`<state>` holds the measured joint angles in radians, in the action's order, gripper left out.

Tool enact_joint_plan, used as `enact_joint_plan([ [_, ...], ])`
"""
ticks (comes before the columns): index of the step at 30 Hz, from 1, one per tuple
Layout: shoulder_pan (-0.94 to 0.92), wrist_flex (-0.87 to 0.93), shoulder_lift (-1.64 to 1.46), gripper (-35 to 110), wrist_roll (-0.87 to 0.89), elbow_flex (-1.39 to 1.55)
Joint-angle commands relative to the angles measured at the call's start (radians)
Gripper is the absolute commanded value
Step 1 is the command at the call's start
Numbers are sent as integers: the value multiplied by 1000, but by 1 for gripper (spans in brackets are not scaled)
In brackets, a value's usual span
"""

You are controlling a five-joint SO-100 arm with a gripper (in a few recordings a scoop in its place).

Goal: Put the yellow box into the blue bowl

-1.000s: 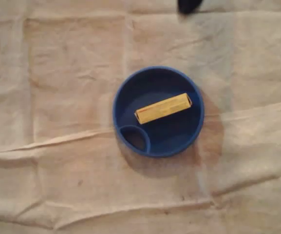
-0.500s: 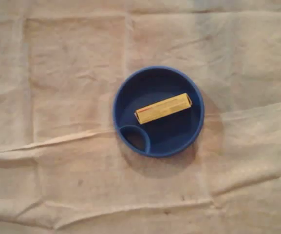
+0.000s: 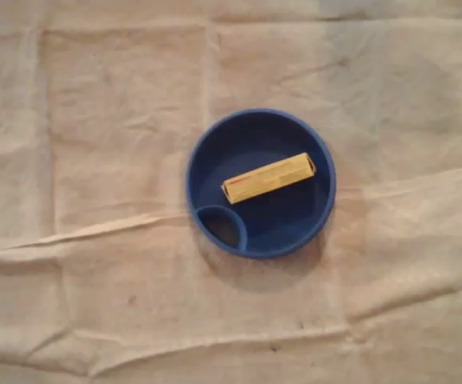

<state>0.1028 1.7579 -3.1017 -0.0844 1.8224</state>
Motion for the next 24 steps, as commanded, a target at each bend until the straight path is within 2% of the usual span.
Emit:
enact_joint_plan([
  [1,2,2,-38,0,11,14],
  [24,2,0,-186,0,8,74],
])
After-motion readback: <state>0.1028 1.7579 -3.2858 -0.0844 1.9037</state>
